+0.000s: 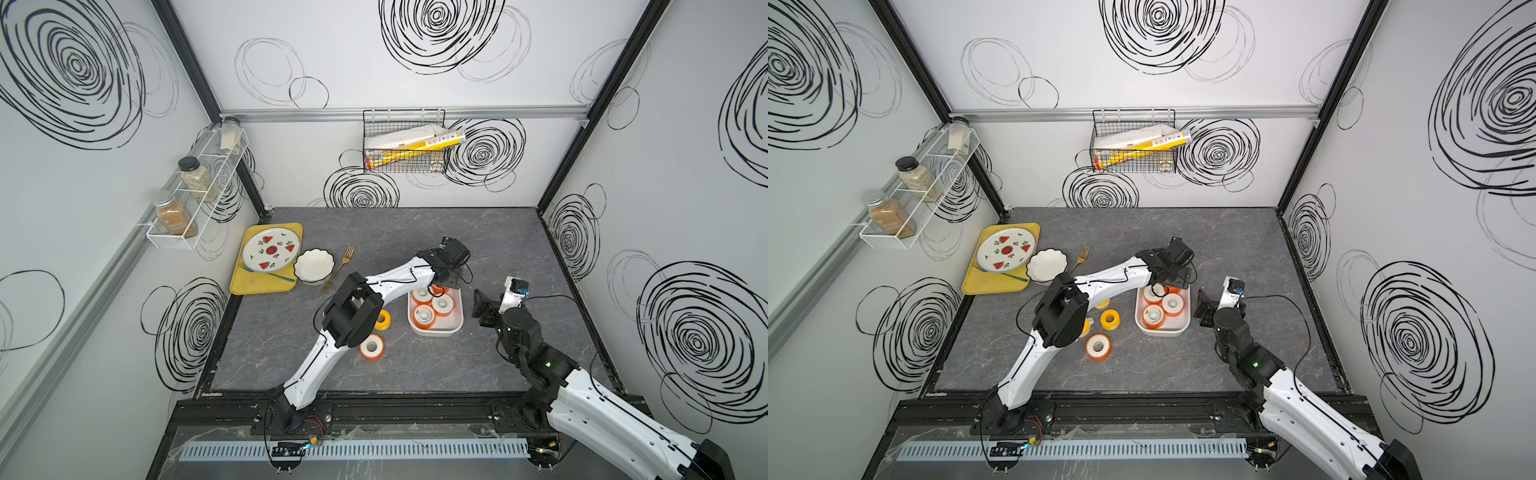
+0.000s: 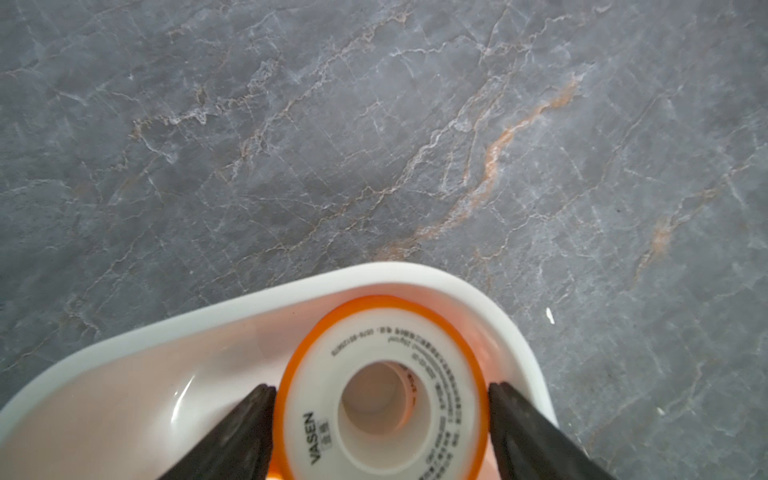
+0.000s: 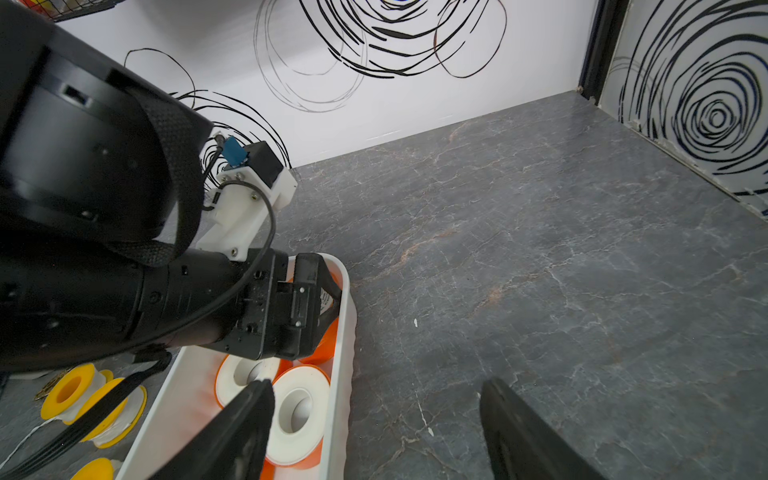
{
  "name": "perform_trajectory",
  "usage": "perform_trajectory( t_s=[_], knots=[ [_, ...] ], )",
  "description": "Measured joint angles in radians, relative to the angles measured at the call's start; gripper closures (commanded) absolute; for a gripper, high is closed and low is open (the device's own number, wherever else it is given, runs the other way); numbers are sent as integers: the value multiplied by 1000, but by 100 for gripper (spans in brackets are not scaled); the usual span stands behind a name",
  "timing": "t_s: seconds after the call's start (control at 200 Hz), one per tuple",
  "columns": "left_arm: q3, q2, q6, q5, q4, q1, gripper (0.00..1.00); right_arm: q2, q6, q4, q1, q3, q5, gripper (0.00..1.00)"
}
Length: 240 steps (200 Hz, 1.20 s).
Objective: Put the sealing tape into the storage box
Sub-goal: Place the sealing tape in the storage box.
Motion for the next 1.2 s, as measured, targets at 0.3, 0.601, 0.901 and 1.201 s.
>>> perform_trajectory(
  t_s=[0.3,0.601,0.901,1.201],
  knots=[
    [2,-3,1,-4,-4,0,14,0,0,0,0,0,0,18],
    [-37,-80,0,-23,-7,0,15,0,0,0,0,0,0,18],
    [-176,-312,-1,-69,-6,3,15,0,0,0,0,0,0,17],
    [-463,-698,-1,-97,2,54,14,11,0,0,0,0,0,17]
  ],
)
